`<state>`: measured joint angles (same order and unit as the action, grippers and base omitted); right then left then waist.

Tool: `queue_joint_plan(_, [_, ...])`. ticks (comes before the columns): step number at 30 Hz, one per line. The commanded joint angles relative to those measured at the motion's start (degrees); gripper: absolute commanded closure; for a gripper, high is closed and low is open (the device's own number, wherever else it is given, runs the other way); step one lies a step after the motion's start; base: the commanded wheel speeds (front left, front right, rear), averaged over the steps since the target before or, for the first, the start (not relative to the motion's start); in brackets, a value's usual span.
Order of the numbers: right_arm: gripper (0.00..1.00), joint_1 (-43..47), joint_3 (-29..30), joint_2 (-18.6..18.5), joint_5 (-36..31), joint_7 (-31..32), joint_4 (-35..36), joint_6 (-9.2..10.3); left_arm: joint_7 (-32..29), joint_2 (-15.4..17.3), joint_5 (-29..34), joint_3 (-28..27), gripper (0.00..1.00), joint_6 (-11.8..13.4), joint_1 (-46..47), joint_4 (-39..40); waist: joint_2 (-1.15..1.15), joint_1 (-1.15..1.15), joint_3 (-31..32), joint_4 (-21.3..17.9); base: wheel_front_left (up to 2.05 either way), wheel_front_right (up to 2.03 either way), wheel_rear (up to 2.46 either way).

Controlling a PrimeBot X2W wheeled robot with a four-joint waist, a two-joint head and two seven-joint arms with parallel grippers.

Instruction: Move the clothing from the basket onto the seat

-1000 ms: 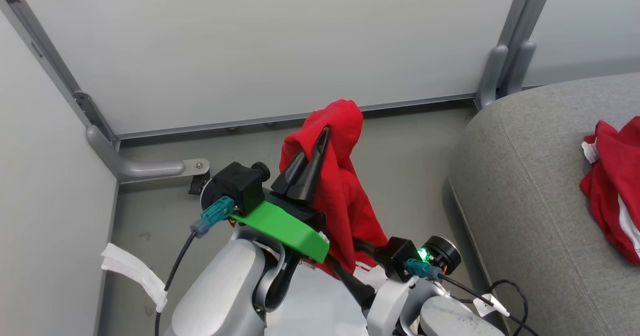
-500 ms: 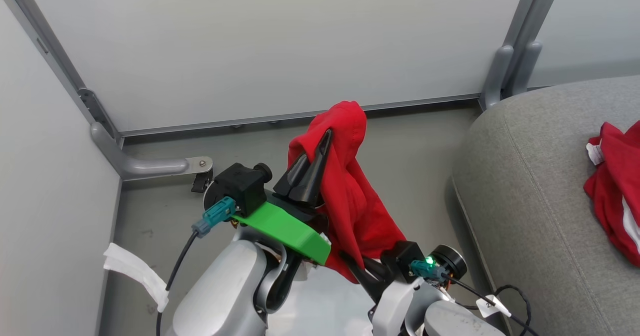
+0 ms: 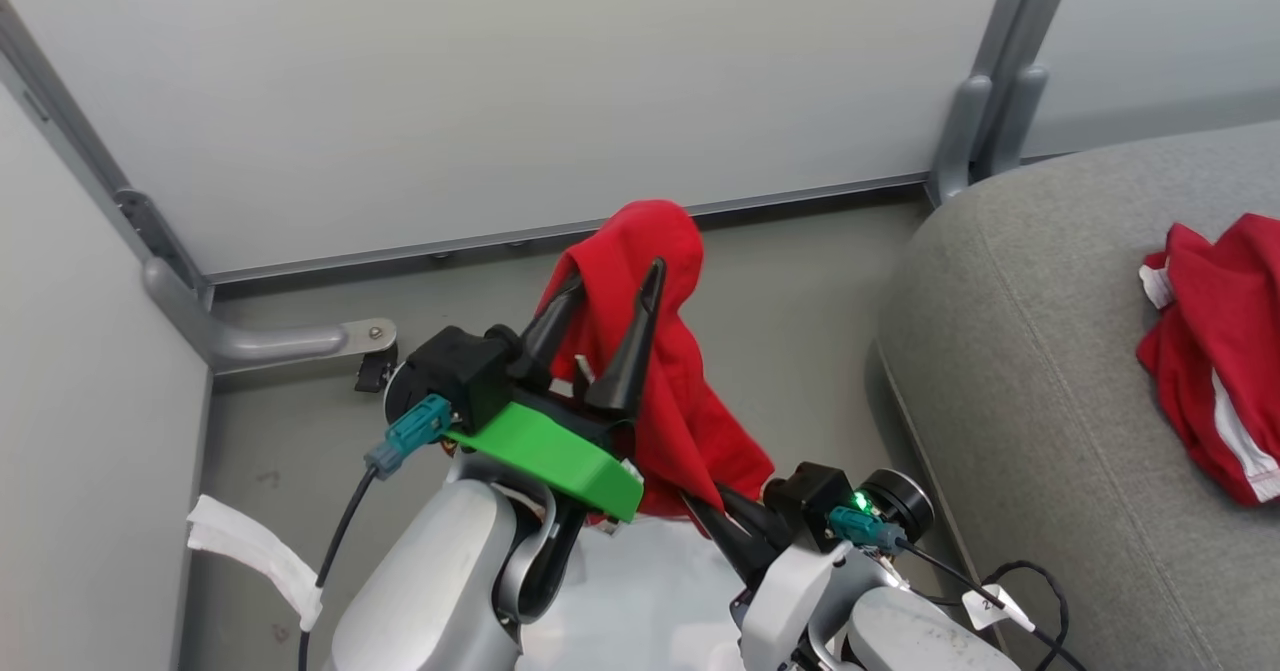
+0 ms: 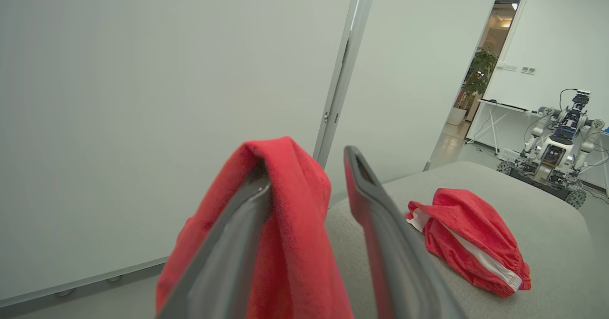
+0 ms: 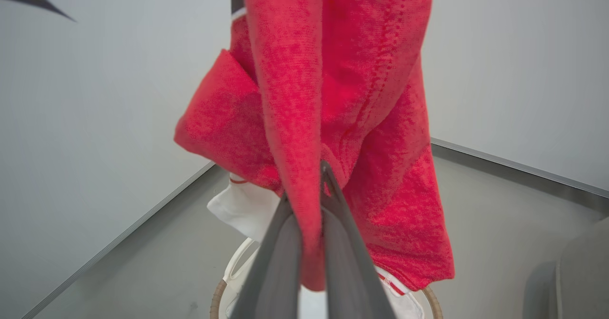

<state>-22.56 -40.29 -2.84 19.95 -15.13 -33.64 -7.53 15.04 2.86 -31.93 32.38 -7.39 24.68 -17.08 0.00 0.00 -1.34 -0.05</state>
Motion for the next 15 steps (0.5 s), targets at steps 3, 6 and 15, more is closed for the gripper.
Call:
queue_joint_plan(3, [1.00,1.35,1.18,-0.25,-0.97,-0.01,2.78,0.08,0.19,0.09,1.67,-1.14,0.00,-0.15,-1.57,-0.66,0.00,0.00,-0.34,-3.11,0.00,0.00,0.00])
queue_joint_plan(6, [1.00,2.29,2.52,-0.25,-1.84,-0.03,5.56,0.08,0.17,0.13,2.72,-2.42,0.00,-0.15,-2.72,-1.56,0.00,0.00,-0.56,-5.77,0.00,0.00,0.00])
queue_joint_plan(15, [1.00,4.58,6.44,-0.20,-3.35,-0.06,13.35,0.08,0.12,0.15,5.91,-5.71,0.00,-0.17,-5.97,-2.41,0.00,0.00,-1.50,-15.42,0.00,0.00,0.00])
